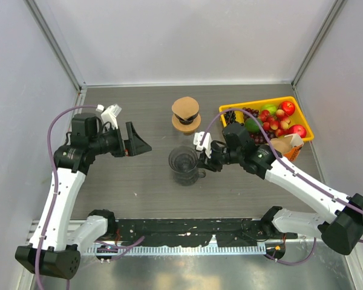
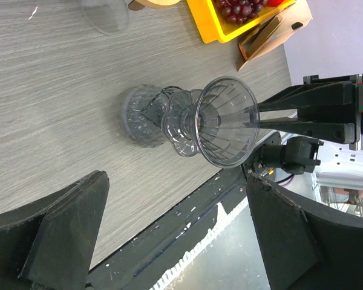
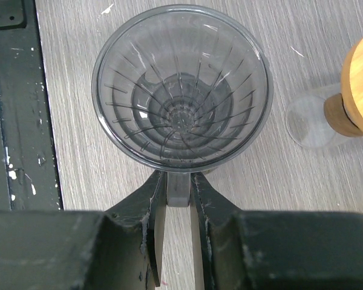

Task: Place the coffee filter in the dripper
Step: Place the coffee dripper on the coffee server.

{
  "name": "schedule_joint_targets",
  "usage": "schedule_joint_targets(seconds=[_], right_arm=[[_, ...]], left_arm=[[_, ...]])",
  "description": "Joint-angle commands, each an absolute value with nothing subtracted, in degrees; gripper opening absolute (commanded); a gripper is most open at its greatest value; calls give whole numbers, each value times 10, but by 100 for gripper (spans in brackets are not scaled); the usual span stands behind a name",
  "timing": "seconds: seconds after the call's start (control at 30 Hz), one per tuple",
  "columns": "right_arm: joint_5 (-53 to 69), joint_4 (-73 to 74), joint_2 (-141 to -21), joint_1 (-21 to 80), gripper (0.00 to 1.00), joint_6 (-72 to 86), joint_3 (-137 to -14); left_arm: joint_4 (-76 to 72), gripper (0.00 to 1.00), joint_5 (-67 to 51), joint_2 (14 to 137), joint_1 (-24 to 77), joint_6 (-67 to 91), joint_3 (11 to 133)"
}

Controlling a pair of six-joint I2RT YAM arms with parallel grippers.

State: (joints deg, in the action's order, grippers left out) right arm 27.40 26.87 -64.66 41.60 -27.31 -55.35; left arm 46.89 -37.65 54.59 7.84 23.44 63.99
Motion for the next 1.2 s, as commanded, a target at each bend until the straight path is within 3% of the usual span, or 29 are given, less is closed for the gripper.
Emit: schedule_joint_targets(seconds=[0.0,1.17], right_arm=[[305,182,-622,412,5,-251,-539],[322,142,-657,375,5,-267,-492]], left_arm=[[450,100,-394,545,76,210,664],[440,100,-382,555,76,198,656]])
